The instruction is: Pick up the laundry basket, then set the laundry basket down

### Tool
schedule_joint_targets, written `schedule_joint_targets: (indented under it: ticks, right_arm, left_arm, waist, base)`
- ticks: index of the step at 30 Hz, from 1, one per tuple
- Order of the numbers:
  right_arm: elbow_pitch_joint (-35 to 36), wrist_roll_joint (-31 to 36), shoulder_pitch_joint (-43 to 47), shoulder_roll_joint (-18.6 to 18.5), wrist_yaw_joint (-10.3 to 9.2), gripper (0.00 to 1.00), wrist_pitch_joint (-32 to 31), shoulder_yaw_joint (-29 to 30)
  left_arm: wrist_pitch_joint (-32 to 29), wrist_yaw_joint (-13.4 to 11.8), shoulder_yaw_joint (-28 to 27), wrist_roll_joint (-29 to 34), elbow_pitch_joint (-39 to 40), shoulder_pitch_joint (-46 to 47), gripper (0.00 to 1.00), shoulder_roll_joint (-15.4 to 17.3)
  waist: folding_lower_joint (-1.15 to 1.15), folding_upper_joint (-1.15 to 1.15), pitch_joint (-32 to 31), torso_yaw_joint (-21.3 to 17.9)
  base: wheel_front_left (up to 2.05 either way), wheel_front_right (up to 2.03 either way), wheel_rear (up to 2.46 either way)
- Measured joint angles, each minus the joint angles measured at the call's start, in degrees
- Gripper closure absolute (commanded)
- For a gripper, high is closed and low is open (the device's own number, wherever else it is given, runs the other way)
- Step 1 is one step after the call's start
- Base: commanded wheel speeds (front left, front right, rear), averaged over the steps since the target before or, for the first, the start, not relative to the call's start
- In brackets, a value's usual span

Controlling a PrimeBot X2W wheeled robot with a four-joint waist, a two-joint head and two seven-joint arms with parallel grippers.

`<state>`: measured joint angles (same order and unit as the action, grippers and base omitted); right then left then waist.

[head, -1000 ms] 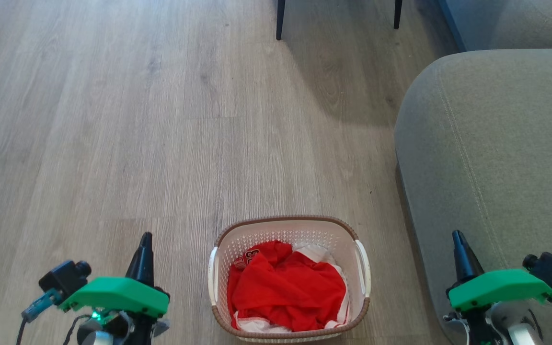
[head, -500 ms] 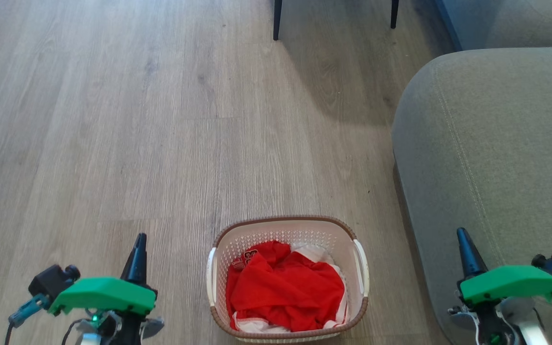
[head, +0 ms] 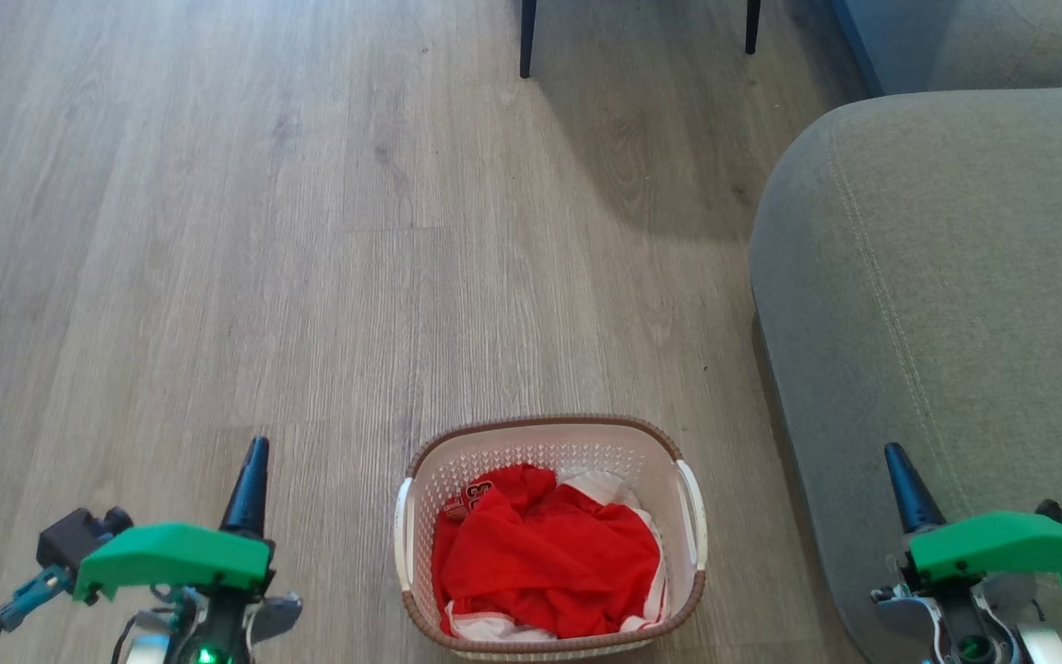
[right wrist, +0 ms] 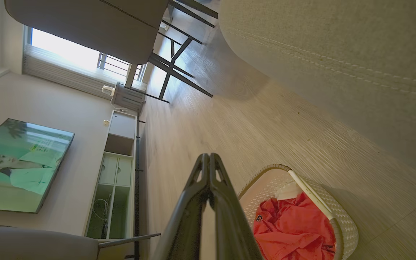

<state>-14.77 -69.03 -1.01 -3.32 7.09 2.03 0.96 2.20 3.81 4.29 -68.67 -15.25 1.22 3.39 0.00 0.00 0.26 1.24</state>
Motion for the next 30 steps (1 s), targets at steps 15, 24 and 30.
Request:
schedule_joint_targets:
  ticks: [15,24,30]
  right_arm:
    - [-0.3,-8.7,-1.2,0.0,-0.01,1.0,-2.6,1.6]
    - [-0.5,-13.9,-1.2,0.0,-0.01,1.0,-4.0,2.7]
    - [-0.7,-17.4,-1.2,0.0,-0.01,1.0,-4.8,3.3]
  left_arm:
    - [-2.7,1.2,-2.7,-8.9,-0.1,0.2,1.0,0.0]
    - [-4.1,1.8,-3.8,-14.2,-0.2,0.4,1.0,0.0]
    - [-5.0,2.3,-5.0,-17.8,-0.4,1.2,1.0,0.0]
  waist:
    - [0.0,0.0,0.0,-0.5]
    - [0.0,0.0,0.0,-0.7]
    - [0.0,0.0,-0.1,-0.9]
  base:
    - [0.0,0.0,0.0]
    - [0.0,0.0,0.0]
    - [0.0,0.0,0.0]
